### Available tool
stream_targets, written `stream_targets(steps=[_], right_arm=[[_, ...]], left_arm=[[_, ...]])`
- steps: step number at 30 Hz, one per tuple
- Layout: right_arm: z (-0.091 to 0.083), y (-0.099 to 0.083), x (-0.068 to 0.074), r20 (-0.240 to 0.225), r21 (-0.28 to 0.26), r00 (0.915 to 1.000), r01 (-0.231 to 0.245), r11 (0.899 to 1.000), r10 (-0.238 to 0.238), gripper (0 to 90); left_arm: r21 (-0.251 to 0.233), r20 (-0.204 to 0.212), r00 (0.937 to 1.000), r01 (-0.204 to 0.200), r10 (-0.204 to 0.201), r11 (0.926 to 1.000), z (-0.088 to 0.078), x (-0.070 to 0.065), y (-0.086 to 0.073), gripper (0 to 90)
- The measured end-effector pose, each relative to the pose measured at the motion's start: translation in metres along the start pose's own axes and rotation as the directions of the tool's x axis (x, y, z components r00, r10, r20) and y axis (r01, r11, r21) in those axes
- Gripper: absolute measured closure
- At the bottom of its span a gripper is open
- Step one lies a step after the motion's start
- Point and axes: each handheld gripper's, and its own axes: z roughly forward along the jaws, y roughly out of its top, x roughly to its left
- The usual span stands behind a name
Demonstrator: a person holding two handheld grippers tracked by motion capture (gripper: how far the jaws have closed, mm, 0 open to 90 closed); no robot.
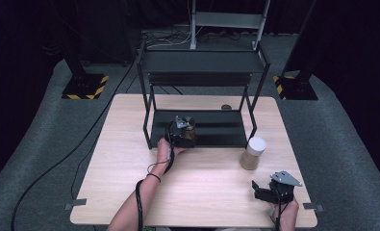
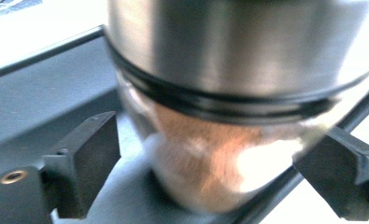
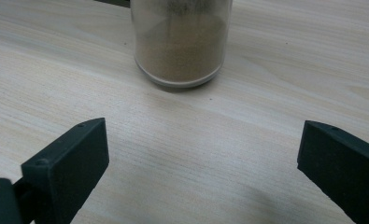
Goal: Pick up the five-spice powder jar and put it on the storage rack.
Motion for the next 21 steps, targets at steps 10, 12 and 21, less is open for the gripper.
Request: stream_targets(steps=[10, 12, 21], right_arm=[[-0.001, -0.002, -0.001, -0.001, -0.009, 1.0000, -0.008, 1.000, 0.008, 1.1], [-0.001, -0.002, -0.001, -0.001, -0.008, 1.0000, -0.008, 1.000, 0.008, 1.1], [-0.001, -0.001, 0.000, 0.000, -0.007, 1.0000, -0.006, 1.000, 0.006, 1.0]], left_arm=[[0.067, 0.029, 0.9995, -0.011, 0.009, 0.9977, -0.016, 0.006, 0.005, 0.3], [0.082, 0.040, 0.9989, -0.028, 0.024, 0.9962, -0.021, 0.004, 0.006, 0.2], [0.117, 0.079, 0.9946, -0.076, 0.067, 0.9902, -0.044, -0.002, 0.001, 0.0]])
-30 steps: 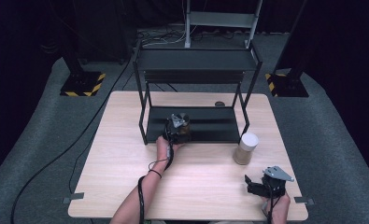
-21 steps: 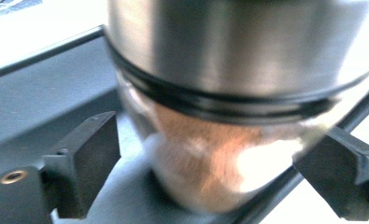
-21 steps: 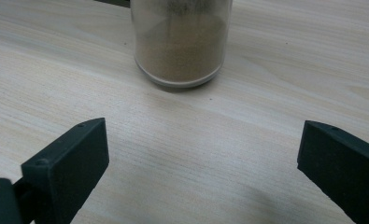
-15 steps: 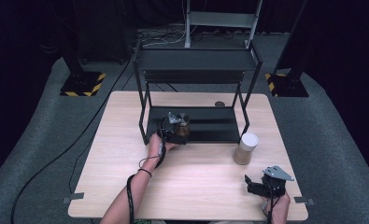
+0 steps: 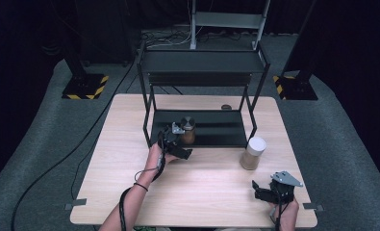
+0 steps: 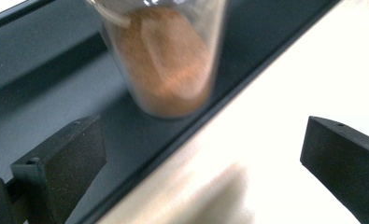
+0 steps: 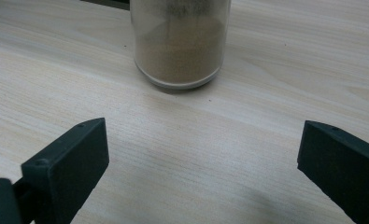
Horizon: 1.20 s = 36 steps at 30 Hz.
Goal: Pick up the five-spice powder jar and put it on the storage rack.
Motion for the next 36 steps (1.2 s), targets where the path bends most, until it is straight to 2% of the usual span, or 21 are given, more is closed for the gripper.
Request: stream_targets(steps=[10, 13, 21, 29, 36], right_arm=[[0.000, 0.000, 0.001, 0.001, 0.001, 1.0000, 0.005, 1.000, -0.005, 1.0], [0.000, 0.000, 0.000, 0.000, -0.001, 1.0000, 0.002, 1.000, -0.002, 1.0], [0.000, -0.001, 0.000, 0.000, -0.006, 1.0000, 0.000, 1.000, 0.000, 1.0], [-0.001, -0.002, 0.000, 0.002, -0.013, 1.0000, -0.004, 1.000, 0.004, 1.0], [-0.001, -0.003, 0.000, 0.004, -0.016, 1.0000, -0.006, 1.000, 0.006, 1.0]], left_arm=[[0.000, -0.005, 0.9996, -0.028, 0.028, 0.9996, -0.029, -0.019, -0.031, 0.0], [-0.006, 0.010, 0.9998, -0.014, 0.014, 0.9999, -0.037, -0.021, -0.045, 0.0], [0.008, 0.010, 0.9999, -0.003, 0.003, 1.0000, -0.053, -0.036, -0.080, 0.0], [0.008, -0.029, 0.9994, 0.020, -0.020, 0.9998, -0.063, -0.050, -0.105, 0.0], [0.001, -0.048, 0.9973, 0.055, -0.055, 0.9985, -0.067, -0.053, -0.119, 0.0]])
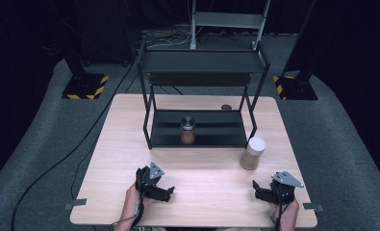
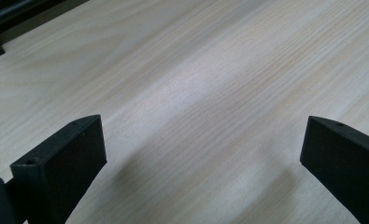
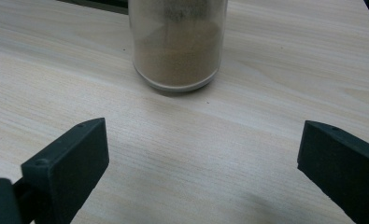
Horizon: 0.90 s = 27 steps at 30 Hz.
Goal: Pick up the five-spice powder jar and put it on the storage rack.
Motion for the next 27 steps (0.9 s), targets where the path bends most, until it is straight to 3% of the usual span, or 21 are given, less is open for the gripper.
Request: stream_targets(steps=[5, 10, 27], right_arm=[[0.000, 0.000, 0.000, 0.003, -0.001, 1.0000, -0.002, 1.000, 0.002, 1.0], [0.000, 0.000, 0.001, 0.004, 0.000, 1.0000, 0.000, 1.000, 0.000, 1.0], [0.001, 0.002, 0.002, 0.008, 0.009, 1.0000, 0.000, 1.000, 0.000, 1.0]], left_arm=[[0.004, -0.019, 0.9996, 0.021, -0.021, 0.9998, -0.001, -0.001, -0.006, 0.0], [0.002, -0.012, 0.9990, 0.043, -0.043, 0.9991, 0.000, 0.002, -0.012, 0.0], [-0.019, -0.020, 0.9986, 0.049, -0.049, 0.9986, 0.000, 0.000, -0.018, 0.0]])
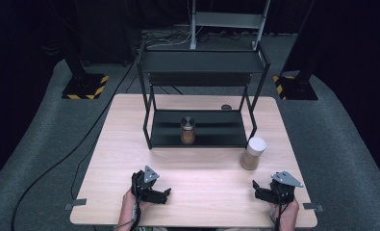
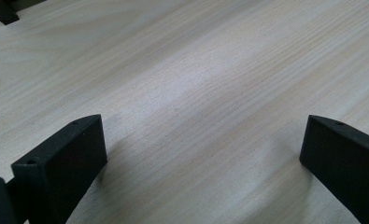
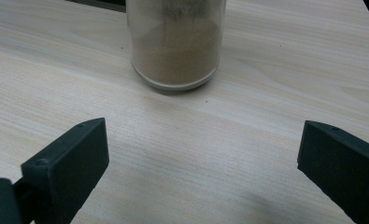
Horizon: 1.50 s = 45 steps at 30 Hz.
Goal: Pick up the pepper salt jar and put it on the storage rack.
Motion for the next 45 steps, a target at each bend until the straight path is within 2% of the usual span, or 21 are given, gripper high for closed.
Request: stream_targets(steps=[14, 35, 40, 45], right_arm=[[0.001, 0.002, 0.002, 0.004, 0.012, 0.9999, 0.014, 1.000, -0.014, 1.0], [0.008, 0.013, 0.010, 0.036, 0.071, 0.9986, 0.036, 0.997, -0.038, 0.0], [0.004, 0.012, 0.007, 0.026, -0.002, 0.9996, 0.006, 1.000, -0.006, 0.0], [0.003, 0.020, 0.005, 0.007, -0.091, 1.0000, 0.003, 0.996, -0.002, 0.0]], left_arm=[[-0.003, -0.009, 1.0000, 0.004, -0.004, 1.0000, 0.000, 0.000, -0.001, 0.2], [-0.002, -0.010, 0.9999, 0.007, -0.007, 1.0000, 0.000, 0.000, 0.000, 0.2], [-0.001, -0.012, 0.9999, 0.009, -0.009, 1.0000, 0.000, 0.000, 0.000, 0.2], [-0.001, -0.012, 0.9999, 0.009, -0.009, 1.0000, 0.000, 0.000, 0.000, 0.2]])
